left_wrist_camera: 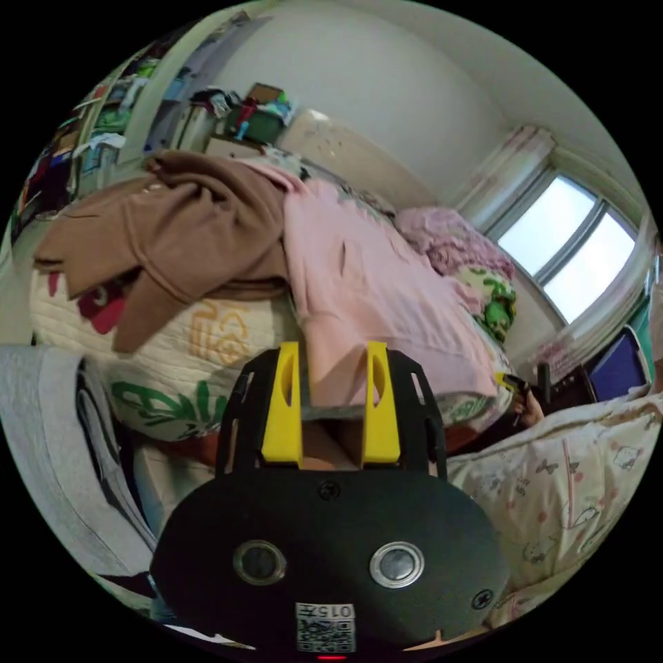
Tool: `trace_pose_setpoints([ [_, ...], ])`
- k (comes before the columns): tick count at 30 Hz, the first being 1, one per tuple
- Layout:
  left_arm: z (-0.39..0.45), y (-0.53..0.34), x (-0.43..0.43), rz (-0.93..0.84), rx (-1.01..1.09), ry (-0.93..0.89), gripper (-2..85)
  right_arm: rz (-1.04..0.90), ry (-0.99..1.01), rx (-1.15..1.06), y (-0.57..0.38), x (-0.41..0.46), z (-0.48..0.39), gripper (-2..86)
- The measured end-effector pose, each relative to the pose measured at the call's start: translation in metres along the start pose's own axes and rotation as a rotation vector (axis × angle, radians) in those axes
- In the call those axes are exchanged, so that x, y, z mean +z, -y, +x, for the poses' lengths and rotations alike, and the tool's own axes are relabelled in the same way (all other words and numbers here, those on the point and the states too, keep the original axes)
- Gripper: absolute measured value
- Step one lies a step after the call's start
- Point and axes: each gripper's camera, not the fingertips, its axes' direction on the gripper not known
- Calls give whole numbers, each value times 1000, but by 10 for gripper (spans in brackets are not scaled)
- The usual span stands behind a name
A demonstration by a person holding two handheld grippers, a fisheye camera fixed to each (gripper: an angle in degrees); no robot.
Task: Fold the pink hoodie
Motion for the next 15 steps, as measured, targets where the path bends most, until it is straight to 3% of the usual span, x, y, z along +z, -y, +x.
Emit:
trace_pose_setpoints([
  [2, 10, 4, -7, 33, 30, 18, 77, -31, -76, 3, 2, -4, -4, 76],
  [7, 40, 8, -38, 35, 81, 118, 27, 6, 18, 14, -8, -42, 7, 18],
  [10, 56, 13, -26, -6, 84, 192, 16, -186, -209, -68, -3, 15, -13, 11],
  [15, 82, 21, 27, -89, 113, 355, 9, -218, -316, -87, -6, 46, -22, 8],
])
